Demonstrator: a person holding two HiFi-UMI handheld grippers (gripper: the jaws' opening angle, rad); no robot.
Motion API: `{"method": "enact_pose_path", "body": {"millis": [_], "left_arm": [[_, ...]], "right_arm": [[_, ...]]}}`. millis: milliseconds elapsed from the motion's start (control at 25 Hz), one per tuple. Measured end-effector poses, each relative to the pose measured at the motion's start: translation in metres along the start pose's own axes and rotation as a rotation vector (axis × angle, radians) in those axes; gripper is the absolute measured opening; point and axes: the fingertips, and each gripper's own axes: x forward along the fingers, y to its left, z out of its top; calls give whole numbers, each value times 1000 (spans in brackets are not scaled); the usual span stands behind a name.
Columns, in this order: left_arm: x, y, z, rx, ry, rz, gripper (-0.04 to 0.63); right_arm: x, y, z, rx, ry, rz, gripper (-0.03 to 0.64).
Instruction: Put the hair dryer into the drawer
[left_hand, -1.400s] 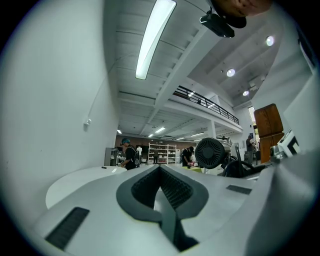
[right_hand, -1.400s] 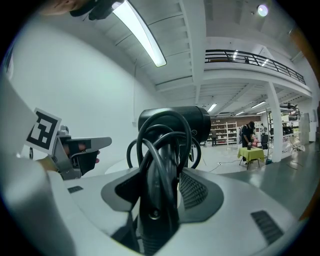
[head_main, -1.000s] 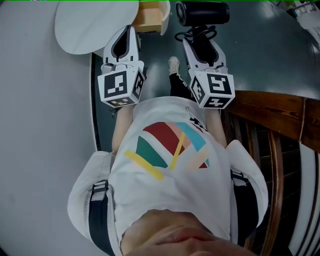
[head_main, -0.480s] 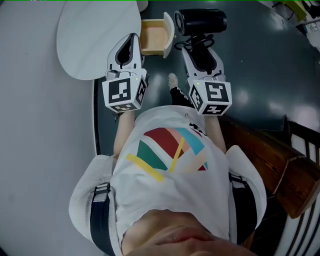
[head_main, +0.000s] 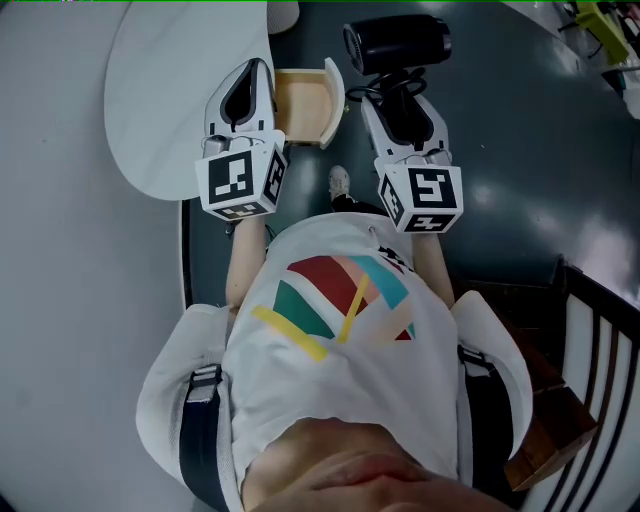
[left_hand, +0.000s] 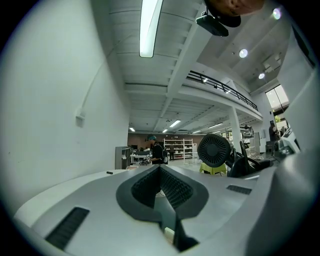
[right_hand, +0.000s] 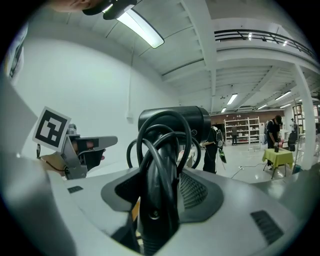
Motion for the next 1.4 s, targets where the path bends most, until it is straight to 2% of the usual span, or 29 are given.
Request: {"method": "enact_pose_path", "body": {"millis": [400,520,640,840,1040,1200,1400], "left_arm": [[18,14,2,18,28,67,14],[24,24,5,27,24,64,14],[34,31,3,29,28,31,14],[38,42,8,31,13,26,14],[31,56,2,22,20,46,14],[24,68,-9,14,35,74,14],[17,75,-20,4,53,103,14]], "right_arm": [[39,-12,11,4,12,91,221],[51,-10,11,-10,22,97,221],[61,-9,11,-58,37,91,221],[71,-8,9,-163,73,118,221],[83,0,-7,-248,145,230,221],[94,6,-31,-362,240,328,221],[99,19,-66,-440,365,442,221]]}}
